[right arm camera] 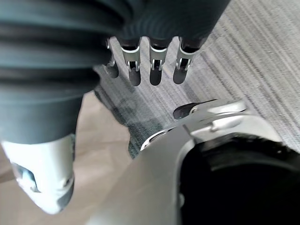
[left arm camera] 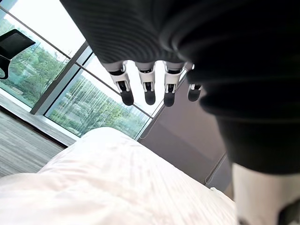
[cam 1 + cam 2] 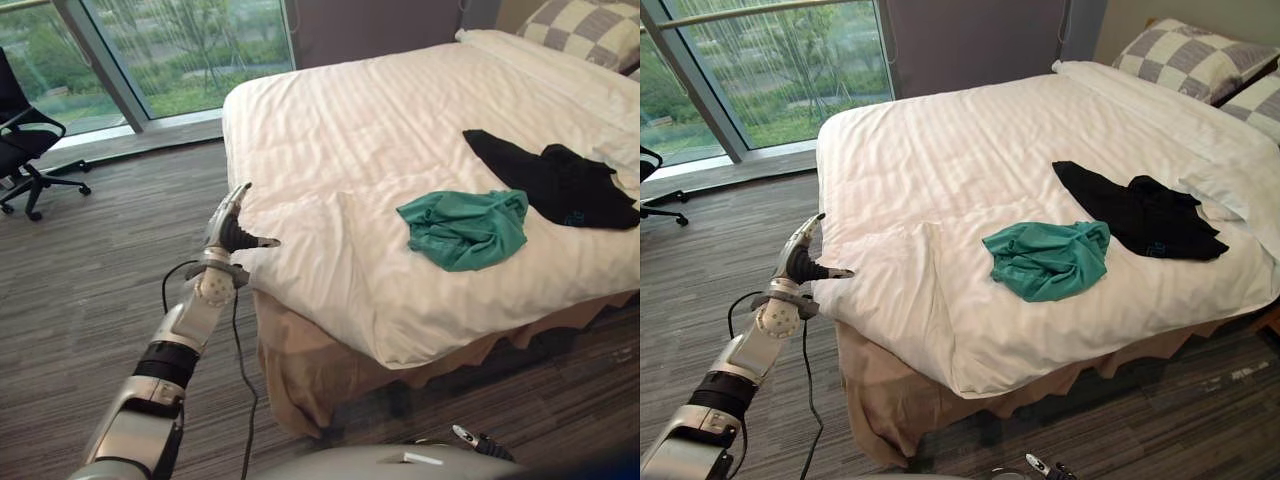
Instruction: Tidy the bed and pick cloth on bed and put in laundry
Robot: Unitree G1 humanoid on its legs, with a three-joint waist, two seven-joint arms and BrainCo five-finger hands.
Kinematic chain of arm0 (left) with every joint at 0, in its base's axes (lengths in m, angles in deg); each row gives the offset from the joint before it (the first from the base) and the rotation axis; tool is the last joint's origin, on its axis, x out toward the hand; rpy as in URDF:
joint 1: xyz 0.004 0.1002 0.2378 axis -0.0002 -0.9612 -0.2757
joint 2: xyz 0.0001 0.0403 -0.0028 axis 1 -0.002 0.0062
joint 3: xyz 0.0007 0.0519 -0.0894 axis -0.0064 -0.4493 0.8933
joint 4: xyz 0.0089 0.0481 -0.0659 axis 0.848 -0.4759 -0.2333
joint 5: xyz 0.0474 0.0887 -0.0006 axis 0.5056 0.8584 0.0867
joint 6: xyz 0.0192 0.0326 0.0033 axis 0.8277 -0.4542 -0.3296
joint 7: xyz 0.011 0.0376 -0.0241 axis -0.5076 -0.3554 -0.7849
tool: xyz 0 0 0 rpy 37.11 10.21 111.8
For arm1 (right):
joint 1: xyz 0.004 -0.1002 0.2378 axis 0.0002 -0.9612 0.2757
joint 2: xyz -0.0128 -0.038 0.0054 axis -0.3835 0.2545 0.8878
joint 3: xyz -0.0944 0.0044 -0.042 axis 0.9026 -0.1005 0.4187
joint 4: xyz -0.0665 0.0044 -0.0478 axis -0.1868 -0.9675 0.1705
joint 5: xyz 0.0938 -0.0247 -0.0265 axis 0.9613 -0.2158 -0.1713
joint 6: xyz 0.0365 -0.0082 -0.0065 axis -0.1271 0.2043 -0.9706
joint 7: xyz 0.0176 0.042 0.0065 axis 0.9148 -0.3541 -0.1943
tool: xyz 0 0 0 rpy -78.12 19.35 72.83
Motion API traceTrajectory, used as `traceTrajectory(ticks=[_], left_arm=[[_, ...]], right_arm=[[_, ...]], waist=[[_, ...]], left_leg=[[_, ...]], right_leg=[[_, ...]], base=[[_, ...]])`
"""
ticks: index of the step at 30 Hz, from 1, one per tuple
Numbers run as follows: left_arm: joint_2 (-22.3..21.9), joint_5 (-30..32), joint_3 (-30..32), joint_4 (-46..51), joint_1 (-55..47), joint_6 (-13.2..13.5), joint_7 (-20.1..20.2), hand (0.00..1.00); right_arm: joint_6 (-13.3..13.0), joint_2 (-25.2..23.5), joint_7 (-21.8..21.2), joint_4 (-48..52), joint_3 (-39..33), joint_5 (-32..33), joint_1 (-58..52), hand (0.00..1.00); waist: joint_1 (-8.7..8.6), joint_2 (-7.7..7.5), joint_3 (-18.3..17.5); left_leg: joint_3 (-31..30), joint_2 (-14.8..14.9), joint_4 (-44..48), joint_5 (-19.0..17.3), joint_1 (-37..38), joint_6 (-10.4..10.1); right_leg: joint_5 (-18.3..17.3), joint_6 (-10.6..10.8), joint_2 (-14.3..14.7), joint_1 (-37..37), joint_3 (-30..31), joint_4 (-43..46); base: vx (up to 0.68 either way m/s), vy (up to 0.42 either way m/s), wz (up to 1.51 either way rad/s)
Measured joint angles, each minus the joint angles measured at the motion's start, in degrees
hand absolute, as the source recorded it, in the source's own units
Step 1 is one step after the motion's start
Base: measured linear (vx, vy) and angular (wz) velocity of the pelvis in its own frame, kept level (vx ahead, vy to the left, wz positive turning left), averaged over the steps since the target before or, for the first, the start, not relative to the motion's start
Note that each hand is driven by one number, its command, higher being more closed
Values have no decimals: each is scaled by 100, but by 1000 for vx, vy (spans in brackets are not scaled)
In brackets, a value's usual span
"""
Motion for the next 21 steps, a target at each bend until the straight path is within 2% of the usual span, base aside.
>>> traceTrajectory(ticks=[5,6,8,10,12,13,15,17,18,19,21], left_arm=[[-255,670,-557,-217,568,-474,-119,0],[-256,769,-660,-311,842,-709,-173,0],[-257,772,-739,-383,1133,-905,-270,0],[-256,745,-841,-521,1694,-1269,-314,0],[-257,705,-926,-519,1993,-1471,-312,0],[-258,654,-1032,-522,2281,-1719,-302,100],[-291,645,-1068,-521,2553,-1972,-234,100],[-306,643,-1102,-521,2920,-2425,-96,100],[-306,643,-1102,-522,2940,-2452,-90,100],[-307,645,-1097,-523,3168,-2698,-60,100],[-308,688,-1098,-505,3468,-2923,-23,100]], right_arm=[[152,-1,213,254,15,3,168,0],[150,-3,286,346,33,13,320,0],[147,-4,335,488,38,22,447,0],[105,-18,395,749,57,70,635,0],[41,-25,466,923,99,145,748,0],[-28,-34,542,1138,192,242,867,0],[-106,-75,601,1392,251,291,966,0],[-266,-132,713,1712,416,474,1139,0],[-273,-134,719,1734,426,490,1149,0],[-392,-183,791,1858,502,558,1271,0],[-459,-197,852,1953,598,721,1396,0]], waist=[[-6,0,247],[-30,-55,432],[-79,-77,567],[-109,-103,885],[-105,-101,1011],[-111,-116,1171],[-109,-134,1368],[-100,-166,1636],[-99,-165,1639],[-82,-172,1706],[-73,-203,1895]], left_leg=[[332,-136,49,6,-396,-9],[502,-177,209,-33,-624,2],[600,-197,312,-57,-888,8],[751,-212,466,-65,-1221,44],[874,-191,616,-96,-1478,90],[1076,-152,825,-102,-1710,109],[1268,-68,1098,-129,-1944,157],[1335,152,1695,-325,-2363,297],[1338,168,1738,-339,-2403,294],[1344,350,2112,-502,-2757,345],[1293,496,2434,-662,-2906,378]], right_leg=[[-399,54,-212,-976,305,1071],[-457,38,-291,-1321,430,1367],[-460,34,-332,-1653,520,1510],[-451,36,-371,-2062,651,1683],[-439,30,-392,-2331,707,1780],[-433,20,-428,-2533,735,1867],[-408,-19,-453,-2672,736,1915],[-377,-65,-435,-2925,722,1995],[-375,-65,-430,-2953,722,1996],[-303,-78,-363,-3180,725,1998],[-271,-72,-312,-3214,726,2000]], base=[[-59,9,-20],[-73,-5,-26],[-64,-16,-21],[-37,-27,-15],[-14,-32,-2],[9,-27,7],[9,-25,15],[-9,-23,13],[0,0,0],[0,0,0],[-26,20,-5]])
